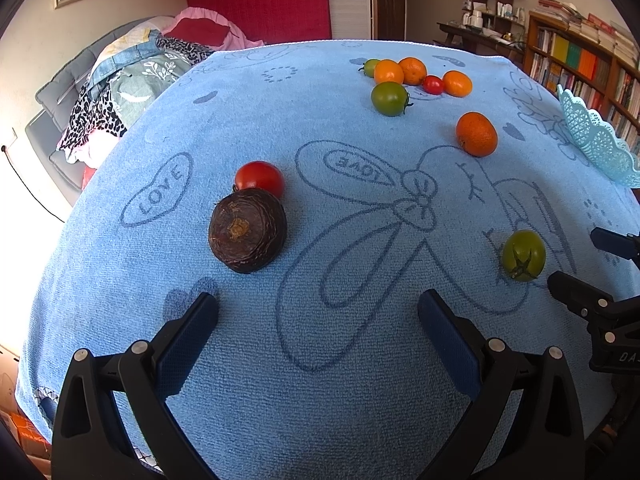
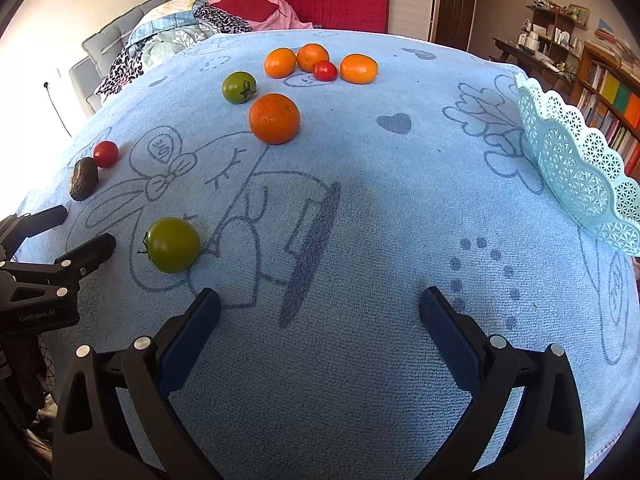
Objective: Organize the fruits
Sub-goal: 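Grasp the dark brown fruit with the left tool while the right tool grasps a green tomato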
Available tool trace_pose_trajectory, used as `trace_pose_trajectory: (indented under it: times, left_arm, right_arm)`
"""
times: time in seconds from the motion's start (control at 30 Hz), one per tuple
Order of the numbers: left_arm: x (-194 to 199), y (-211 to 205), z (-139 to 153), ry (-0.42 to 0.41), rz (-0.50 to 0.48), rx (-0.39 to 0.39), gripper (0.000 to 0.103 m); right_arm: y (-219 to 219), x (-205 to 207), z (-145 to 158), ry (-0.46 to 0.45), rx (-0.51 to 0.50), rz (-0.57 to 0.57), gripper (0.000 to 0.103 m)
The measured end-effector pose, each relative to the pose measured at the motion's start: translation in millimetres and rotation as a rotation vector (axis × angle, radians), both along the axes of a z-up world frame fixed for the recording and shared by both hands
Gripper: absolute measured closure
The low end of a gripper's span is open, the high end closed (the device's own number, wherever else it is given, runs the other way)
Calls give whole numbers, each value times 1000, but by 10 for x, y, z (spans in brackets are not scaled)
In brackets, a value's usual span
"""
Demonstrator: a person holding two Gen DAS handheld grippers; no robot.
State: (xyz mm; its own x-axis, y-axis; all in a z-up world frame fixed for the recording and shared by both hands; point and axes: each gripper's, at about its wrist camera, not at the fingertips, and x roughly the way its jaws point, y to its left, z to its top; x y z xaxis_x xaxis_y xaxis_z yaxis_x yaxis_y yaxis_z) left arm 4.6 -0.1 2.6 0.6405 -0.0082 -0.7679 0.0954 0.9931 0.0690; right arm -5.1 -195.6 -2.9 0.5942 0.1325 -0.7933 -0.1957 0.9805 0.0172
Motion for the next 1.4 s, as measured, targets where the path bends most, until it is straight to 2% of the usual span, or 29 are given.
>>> trace_pose_trajectory:
  times: [0.2,0.27,0.4,0.47,0.6,0.7,0.77,0.83,0.97,1.03,1.23,1.4]
  left_arm:
    - [2,225,114,-5,19,-132,6]
    - [41,302,153,-15,55,-119,10]
    - [161,438,145,4,121,-109,25]
    - [184,464,165,-1,119,-115,26]
    - [204,406,213,-16,67,-115,42]
    - [256,352,188,-16,48,-104,52]
    - [279,362,170,-15,51,-103,56]
    - [283,387,173,-18,52,-111,59]
    - [292,422,176,-20,49,-123,61]
    - [291,426,181,-20,46,-123,61]
    - [290,414,185,-21,50,-115,62]
    - [263,368,219,-19,55,-99,62]
  right_arm:
    - [-3,0,3,-2,-2,9,2]
    - [-3,-3,10,-2,-1,15,2]
    - [-4,-5,39,0,22,38,2]
    - [9,-11,67,2,37,52,2]
    - [57,-21,184,3,125,88,2]
    - [196,-22,234,-13,137,128,3]
    - [286,7,234,-9,139,152,11]
    - [365,49,236,2,158,172,25]
    - [517,136,215,8,153,210,37]
    - [564,172,170,26,148,221,50]
    - [574,174,135,21,128,222,65]
    - [530,156,161,21,153,228,65]
